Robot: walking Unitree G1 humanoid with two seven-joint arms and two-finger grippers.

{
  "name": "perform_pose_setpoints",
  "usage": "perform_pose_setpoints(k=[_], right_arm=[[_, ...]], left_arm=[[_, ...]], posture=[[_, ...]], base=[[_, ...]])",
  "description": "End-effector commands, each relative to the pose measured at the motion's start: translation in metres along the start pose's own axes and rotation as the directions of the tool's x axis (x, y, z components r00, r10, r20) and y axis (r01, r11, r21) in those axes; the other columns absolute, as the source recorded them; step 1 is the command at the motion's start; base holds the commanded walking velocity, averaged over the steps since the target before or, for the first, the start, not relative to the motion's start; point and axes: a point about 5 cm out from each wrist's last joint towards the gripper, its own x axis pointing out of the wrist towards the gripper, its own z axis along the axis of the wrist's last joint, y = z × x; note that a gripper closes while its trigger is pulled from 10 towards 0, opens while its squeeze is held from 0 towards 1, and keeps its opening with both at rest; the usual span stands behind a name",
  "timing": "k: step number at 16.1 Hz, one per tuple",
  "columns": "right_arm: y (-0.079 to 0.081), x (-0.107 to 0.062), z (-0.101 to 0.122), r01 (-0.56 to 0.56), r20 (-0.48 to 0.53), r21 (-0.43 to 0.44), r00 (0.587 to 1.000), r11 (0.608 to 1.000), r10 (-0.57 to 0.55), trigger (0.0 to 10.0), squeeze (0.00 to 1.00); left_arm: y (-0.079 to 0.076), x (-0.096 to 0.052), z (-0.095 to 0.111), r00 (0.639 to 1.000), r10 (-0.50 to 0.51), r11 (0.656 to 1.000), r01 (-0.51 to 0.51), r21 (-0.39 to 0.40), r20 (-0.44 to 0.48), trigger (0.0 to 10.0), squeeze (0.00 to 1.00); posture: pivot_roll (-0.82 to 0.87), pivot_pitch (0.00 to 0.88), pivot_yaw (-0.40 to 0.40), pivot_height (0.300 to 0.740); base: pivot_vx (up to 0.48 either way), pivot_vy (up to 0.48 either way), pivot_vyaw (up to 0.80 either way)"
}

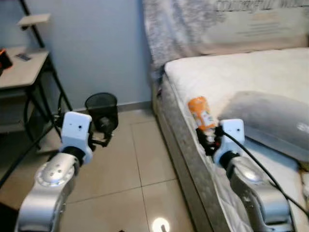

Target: Clean up the room

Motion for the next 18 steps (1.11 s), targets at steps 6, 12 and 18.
perform_pose_setpoints(k=[6,12,18], right_arm=[[0.008,-0.003,-0.005,-0.054,-0.006,0.024,0.999,0.998,0.054,10.0,0.00],[-0.006,-0.003,-0.011,0.020,-0.023,0.027,1.000,0.999,-0.019,10.0,0.00],[-0.005,-0.001,-0.010,0.020,-0.017,0.040,1.000,0.999,-0.019,10.0,0.00]], left_arm=[[-0.008,0.004,0.003,0.999,-0.042,0.999,0.042,0.006,0.016,10.0,0.00],[-0.009,0.004,0.004,0.998,-0.063,0.998,0.063,0.011,0.024,10.0,0.00],[-0.008,0.005,0.007,0.997,-0.072,0.997,0.071,0.010,0.036,10.0,0.00]], posture=[[-0.07,0.000,0.014,0.740],[-0.06,0.000,0.005,0.740],[-0.05,0.000,0.002,0.740]], base=[[0.260,0.000,0.53],[0.264,0.000,0.00],[0.322,0.000,0.00]])
